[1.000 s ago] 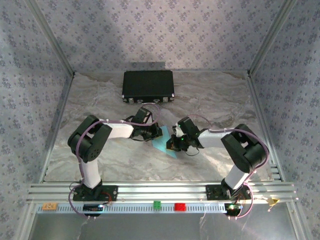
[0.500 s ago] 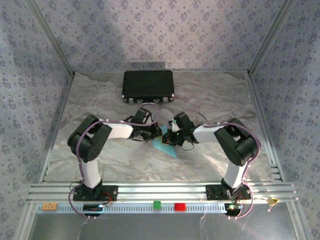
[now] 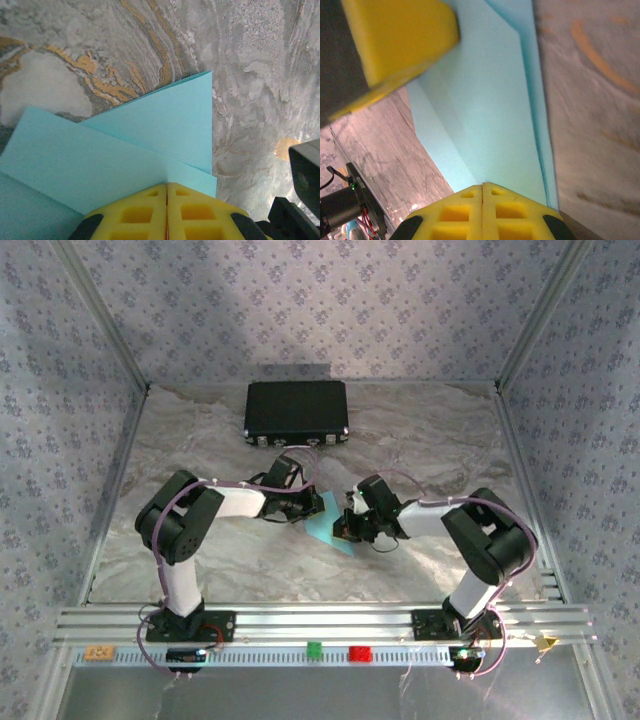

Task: Fold a paper plane with a square sheet of paper (pick it up from the middle)
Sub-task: Fourth fold the wing at the center of the table.

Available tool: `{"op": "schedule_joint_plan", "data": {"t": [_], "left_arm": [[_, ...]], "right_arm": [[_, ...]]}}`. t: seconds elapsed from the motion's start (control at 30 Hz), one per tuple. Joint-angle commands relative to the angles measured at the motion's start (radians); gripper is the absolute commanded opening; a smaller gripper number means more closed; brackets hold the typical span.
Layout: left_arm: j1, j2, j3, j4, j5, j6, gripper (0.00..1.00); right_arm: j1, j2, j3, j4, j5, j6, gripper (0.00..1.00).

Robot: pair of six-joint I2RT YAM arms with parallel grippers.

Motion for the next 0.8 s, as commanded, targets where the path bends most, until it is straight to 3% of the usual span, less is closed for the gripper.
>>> {"op": "schedule_joint_plan", "data": {"t": [0.0, 0.37, 0.77], "left_arm": [[0.015, 0.051, -0.035, -0.062, -0.051, 0.003, 0.08], [0.019, 0.048, -0.036, -0.070, -0.051, 0.008, 0.08], [0.020, 0.045, -0.034, -0.072, -0.051, 0.008, 0.08]], "right_arm": [[-0.005, -0.034, -0.066, -0.055, -0.013, -0.019, 0.05], [-0.051, -0.150, -0.242, -0.007, -0.034, -0.003, 0.05], [-0.061, -0.269, -0.303, -0.113, -0.010, -0.035, 0.05]]}}
